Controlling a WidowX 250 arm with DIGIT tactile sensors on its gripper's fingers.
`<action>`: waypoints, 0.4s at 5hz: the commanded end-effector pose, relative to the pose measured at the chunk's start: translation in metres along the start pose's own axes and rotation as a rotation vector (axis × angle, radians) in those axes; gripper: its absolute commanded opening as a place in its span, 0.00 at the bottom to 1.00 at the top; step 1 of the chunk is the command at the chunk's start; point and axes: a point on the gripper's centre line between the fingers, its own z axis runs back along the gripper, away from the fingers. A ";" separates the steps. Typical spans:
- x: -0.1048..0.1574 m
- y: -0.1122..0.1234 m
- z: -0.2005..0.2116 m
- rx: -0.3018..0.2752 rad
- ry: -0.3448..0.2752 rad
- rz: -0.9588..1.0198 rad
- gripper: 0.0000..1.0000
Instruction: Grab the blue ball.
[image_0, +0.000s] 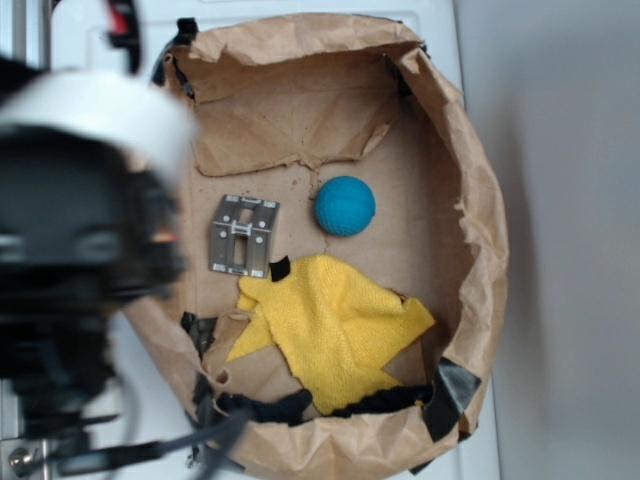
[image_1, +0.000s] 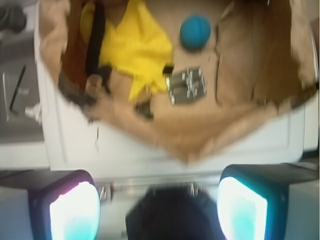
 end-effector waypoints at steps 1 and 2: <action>0.053 0.045 -0.053 0.030 -0.097 -0.022 1.00; 0.078 0.053 -0.076 0.083 -0.106 -0.064 1.00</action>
